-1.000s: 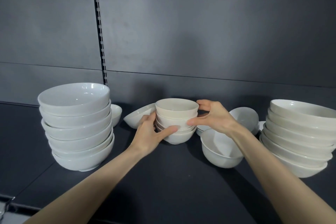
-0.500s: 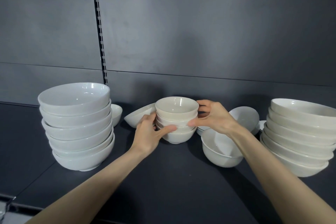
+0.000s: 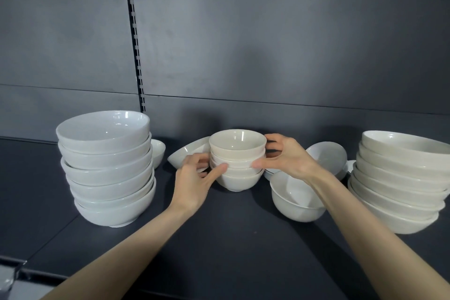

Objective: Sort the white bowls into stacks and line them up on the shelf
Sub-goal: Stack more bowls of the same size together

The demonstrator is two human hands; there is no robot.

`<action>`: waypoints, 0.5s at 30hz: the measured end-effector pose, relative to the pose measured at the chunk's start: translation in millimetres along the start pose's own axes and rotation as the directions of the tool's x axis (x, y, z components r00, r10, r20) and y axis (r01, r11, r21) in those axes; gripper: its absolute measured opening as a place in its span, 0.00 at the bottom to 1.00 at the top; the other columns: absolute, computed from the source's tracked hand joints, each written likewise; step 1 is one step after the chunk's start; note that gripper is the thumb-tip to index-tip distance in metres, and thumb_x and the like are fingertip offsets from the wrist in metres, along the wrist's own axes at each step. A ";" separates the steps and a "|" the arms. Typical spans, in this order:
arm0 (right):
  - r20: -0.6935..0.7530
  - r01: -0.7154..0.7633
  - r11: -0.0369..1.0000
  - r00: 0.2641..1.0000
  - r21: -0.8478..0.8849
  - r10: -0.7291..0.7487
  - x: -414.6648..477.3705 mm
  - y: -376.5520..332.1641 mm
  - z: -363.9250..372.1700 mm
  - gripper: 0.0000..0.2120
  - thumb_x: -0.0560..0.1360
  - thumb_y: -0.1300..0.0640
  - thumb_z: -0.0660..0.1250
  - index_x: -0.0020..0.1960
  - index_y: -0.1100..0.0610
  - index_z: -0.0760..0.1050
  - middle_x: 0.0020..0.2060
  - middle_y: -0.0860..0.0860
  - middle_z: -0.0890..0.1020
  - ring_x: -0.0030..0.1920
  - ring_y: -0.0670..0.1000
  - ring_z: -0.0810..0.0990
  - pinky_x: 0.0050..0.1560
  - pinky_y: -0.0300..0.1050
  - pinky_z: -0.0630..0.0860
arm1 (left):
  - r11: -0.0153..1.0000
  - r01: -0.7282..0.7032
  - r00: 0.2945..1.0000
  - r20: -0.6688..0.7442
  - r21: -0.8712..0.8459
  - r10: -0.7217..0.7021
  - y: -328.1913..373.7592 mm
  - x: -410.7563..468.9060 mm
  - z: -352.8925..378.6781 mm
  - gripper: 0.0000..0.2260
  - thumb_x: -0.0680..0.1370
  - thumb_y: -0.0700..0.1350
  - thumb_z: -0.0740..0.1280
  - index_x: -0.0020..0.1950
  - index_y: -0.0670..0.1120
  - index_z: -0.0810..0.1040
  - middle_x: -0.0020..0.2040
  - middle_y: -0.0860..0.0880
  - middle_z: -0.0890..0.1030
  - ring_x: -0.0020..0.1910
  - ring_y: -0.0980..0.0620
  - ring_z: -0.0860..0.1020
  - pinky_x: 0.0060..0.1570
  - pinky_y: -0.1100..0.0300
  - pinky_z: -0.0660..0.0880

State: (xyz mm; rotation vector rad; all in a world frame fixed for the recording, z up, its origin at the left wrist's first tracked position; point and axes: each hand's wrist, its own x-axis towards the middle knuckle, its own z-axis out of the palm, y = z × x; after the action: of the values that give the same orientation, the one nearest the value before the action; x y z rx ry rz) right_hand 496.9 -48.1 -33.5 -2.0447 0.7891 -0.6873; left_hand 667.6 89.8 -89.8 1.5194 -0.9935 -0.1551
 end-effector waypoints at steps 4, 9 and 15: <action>-0.005 -0.008 1.000 1.000 -0.024 0.007 -5.0 -0.7 4.3 0.48 0.61 0.58 0.81 0.75 0.50 0.60 0.60 0.50 0.76 0.57 0.50 0.79 0.61 0.47 0.75 | 0.984 0.021 0.986 -0.164 0.178 0.009 -2.7 -1.8 -6.2 0.21 0.75 0.49 0.70 0.65 0.45 0.69 0.62 0.48 0.66 0.50 0.50 0.75 0.52 0.60 0.69; -0.007 0.032 0.997 0.999 -0.076 -0.033 -4.6 1.8 7.2 0.50 0.55 0.48 0.82 0.73 0.43 0.63 0.60 0.47 0.78 0.57 0.49 0.79 0.64 0.52 0.74 | 0.938 0.099 0.993 -0.086 0.331 -0.074 -8.6 9.6 -9.1 0.25 0.81 0.47 0.62 0.75 0.43 0.59 0.72 0.45 0.61 0.59 0.41 0.75 0.61 0.53 0.64; -0.018 0.041 0.995 0.999 -0.086 -0.042 -5.6 5.0 6.8 0.49 0.50 0.41 0.79 0.70 0.43 0.68 0.59 0.47 0.79 0.57 0.48 0.79 0.63 0.52 0.74 | 0.917 0.166 0.982 -0.144 0.363 -0.120 -7.6 20.3 -9.6 0.10 0.82 0.44 0.60 0.60 0.41 0.71 0.60 0.42 0.71 0.57 0.40 0.72 0.57 0.53 0.64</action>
State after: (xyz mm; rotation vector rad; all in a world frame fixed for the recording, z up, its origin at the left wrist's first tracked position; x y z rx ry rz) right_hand 496.6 -43.1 -42.3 -2.1402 0.8021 -0.7090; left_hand 689.9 82.9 -85.2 1.9296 -0.8463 0.0256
